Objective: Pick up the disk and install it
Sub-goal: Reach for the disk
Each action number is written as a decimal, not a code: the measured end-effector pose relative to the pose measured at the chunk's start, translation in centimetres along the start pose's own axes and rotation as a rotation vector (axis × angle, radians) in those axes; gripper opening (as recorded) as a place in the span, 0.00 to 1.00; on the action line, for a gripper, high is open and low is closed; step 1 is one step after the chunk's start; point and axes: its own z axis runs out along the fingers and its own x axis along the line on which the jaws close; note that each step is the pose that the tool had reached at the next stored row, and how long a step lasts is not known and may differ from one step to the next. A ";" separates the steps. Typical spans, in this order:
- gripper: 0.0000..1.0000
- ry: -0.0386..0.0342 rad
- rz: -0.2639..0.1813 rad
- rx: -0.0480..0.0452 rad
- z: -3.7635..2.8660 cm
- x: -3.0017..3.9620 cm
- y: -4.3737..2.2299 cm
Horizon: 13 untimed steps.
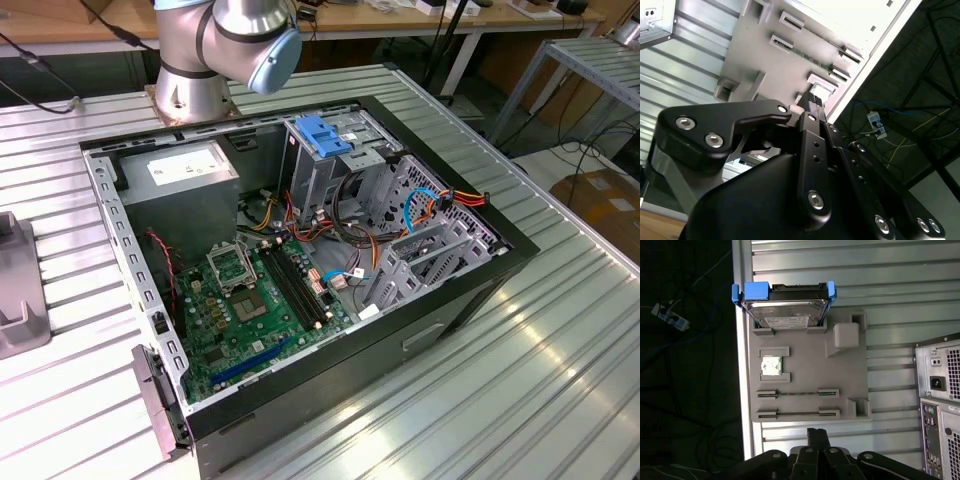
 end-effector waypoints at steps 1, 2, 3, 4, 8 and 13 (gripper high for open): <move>0.10 0.0001 0.000 0.0000 -0.01 0.13 -0.01; 0.10 0.0000 0.000 0.0001 -0.01 0.24 -0.02; 0.10 0.0000 0.000 0.0000 0.00 0.35 -0.03; 0.10 0.0000 0.000 0.0000 -0.01 0.46 -0.04; 0.10 -0.0001 0.000 -0.0001 -0.02 1.11 -0.09; 0.10 0.0000 0.000 0.0001 -0.05 1.85 -0.14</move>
